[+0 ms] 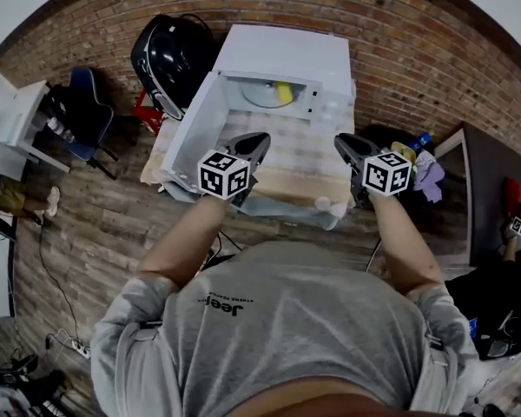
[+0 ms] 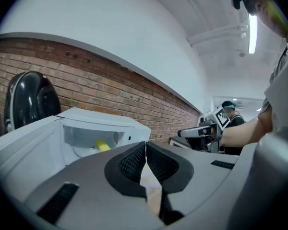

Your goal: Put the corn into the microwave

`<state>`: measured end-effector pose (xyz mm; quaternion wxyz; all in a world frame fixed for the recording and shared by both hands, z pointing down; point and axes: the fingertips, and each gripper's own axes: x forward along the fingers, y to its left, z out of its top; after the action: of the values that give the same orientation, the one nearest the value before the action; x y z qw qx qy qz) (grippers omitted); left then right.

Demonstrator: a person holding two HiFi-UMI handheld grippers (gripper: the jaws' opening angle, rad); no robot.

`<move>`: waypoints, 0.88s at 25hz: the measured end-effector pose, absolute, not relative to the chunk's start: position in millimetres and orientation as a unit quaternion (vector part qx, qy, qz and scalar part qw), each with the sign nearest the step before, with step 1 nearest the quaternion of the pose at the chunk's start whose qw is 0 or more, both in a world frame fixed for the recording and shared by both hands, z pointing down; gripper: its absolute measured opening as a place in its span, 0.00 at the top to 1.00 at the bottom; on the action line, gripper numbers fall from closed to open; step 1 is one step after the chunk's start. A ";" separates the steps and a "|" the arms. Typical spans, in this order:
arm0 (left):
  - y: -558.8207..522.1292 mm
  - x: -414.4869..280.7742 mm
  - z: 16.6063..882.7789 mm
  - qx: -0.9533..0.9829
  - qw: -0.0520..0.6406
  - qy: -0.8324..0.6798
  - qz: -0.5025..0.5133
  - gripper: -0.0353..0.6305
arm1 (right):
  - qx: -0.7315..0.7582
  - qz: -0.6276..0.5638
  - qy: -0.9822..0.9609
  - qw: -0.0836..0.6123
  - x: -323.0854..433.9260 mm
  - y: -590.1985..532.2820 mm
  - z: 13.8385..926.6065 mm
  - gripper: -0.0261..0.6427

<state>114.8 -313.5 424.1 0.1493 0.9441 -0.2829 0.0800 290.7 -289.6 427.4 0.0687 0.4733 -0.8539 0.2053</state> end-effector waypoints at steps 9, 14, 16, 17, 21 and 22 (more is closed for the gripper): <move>-313.4 86.0 385.4 0.958 0.114 -0.252 0.075 0.91 | 0.520 0.220 -0.825 0.032 287.0 -281.4 415.7 0.92; -313.5 75.3 371.4 0.967 0.099 -0.226 0.069 0.91 | 0.532 0.213 -0.819 0.023 274.6 -282.7 401.9 0.93; -314.9 72.2 366.0 0.969 0.090 -0.222 0.066 0.91 | 0.535 0.212 -0.818 0.023 273.5 -281.6 399.0 0.93; -316.3 70.1 363.5 0.969 0.087 -0.221 0.064 0.91 | 0.536 0.211 -0.817 0.024 272.8 -281.2 398.1 0.93; -320.1 62.1 357.1 0.971 0.090 -0.212 0.061 0.91 | 0.537 0.208 -0.817 0.022 265.2 -282.7 392.0 0.93; -319.5 60.0 356.3 0.972 0.089 -0.208 0.063 0.91 | 0.538 0.208 -0.817 0.021 262.2 -283.0 390.6 0.93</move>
<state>60.0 -319.5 356.3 0.0887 0.9722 -0.2076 0.0627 262.2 -283.0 390.6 0.0208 0.5382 -0.8166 0.2075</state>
